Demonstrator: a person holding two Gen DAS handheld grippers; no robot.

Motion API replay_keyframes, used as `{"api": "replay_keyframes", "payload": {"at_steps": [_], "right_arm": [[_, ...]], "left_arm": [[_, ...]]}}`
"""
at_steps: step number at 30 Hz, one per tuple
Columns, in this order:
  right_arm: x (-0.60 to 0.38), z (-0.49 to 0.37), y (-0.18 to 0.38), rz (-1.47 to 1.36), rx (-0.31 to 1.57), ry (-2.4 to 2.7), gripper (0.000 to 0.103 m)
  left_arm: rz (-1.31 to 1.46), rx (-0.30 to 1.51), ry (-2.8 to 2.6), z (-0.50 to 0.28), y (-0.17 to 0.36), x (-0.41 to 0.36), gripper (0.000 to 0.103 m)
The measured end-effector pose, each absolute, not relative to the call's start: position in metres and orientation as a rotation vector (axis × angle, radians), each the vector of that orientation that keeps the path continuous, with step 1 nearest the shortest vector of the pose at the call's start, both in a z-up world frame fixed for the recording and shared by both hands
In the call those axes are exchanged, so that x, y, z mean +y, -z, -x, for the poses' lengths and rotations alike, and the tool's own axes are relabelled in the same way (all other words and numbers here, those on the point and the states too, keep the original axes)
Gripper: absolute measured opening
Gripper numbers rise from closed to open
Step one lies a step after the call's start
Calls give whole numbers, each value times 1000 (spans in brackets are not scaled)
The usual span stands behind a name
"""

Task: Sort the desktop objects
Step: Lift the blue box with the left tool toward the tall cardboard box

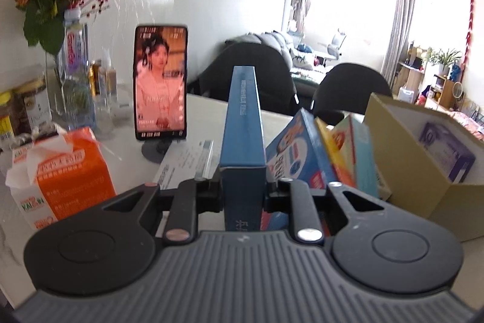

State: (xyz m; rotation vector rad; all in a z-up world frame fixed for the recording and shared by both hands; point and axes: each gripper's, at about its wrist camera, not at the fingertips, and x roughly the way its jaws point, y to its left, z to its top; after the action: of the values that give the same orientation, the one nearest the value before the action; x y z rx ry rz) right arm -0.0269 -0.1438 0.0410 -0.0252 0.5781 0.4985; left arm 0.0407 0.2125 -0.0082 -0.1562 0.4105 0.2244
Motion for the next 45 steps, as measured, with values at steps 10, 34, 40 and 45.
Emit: {"api": "replay_keyframes", "payload": {"at_steps": [10, 34, 40, 45], "right_arm": [[-147, 29, -45, 17, 566, -498, 98], [-181, 15, -57, -6, 553, -449, 98], [-196, 9, -59, -15, 553, -415, 98], [-209, 4, -60, -28, 555, -390, 98]], "left_arm": [[148, 362, -178, -41, -15, 194, 20], [137, 307, -3, -85, -47, 122, 20], [141, 332, 80, -109, -46, 96, 20], [144, 376, 162, -134, -40, 71, 20]]}}
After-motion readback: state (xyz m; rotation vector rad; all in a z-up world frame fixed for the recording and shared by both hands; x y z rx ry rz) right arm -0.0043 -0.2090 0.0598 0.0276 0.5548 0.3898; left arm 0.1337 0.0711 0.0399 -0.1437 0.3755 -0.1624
